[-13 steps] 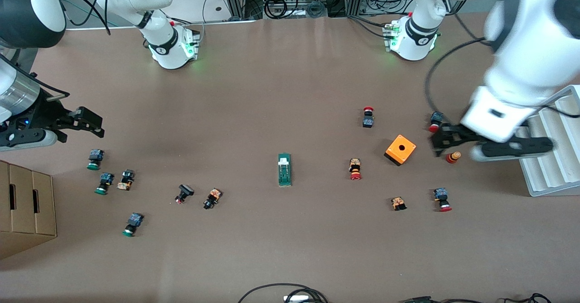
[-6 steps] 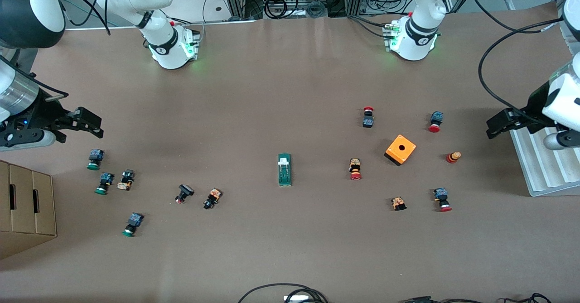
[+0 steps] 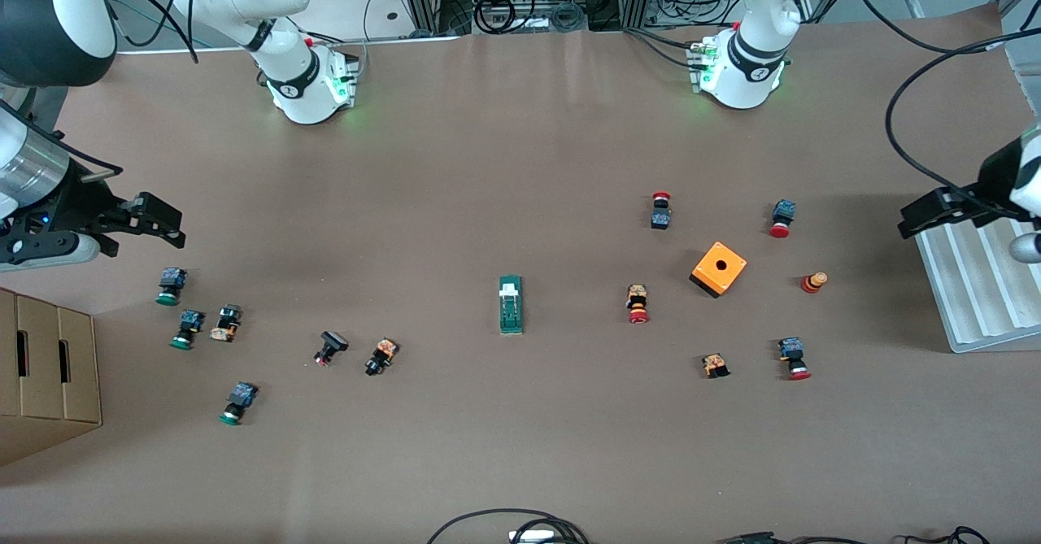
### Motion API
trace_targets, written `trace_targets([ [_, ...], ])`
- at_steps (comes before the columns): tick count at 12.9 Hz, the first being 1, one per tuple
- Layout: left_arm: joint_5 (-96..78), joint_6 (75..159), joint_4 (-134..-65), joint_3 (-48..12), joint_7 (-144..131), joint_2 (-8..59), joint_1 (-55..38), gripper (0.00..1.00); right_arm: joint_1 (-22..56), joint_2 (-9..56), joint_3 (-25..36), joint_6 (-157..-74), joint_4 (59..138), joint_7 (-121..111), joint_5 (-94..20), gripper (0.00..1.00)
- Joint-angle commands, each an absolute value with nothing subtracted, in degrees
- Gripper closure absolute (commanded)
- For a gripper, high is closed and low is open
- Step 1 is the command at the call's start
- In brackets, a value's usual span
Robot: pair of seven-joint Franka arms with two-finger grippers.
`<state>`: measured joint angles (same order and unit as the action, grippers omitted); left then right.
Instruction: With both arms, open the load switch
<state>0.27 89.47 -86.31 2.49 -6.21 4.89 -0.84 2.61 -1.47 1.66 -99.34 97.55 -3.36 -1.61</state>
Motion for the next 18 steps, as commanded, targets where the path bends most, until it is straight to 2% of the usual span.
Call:
trace_targets([
  [1,-0.6,86.9,-86.5,2.3,-4.0,3.5,1.1,0.00,2.9,-1.8,2.0,-100.0,97.7,-3.8,-0.5,0.00],
  [7,0.2,86.1,-85.3,2.1,-4.7,6.3,1.0,0.00,2.9,-1.7,2.0,-100.0,97.7,-3.8,-0.5,0.00],
  [18,-0.6,85.3,-84.2,1.7,-4.2,5.5,0.3,0.00,2.8,-1.7,2.0,-100.0,97.7,-3.8,-0.5,0.00],
])
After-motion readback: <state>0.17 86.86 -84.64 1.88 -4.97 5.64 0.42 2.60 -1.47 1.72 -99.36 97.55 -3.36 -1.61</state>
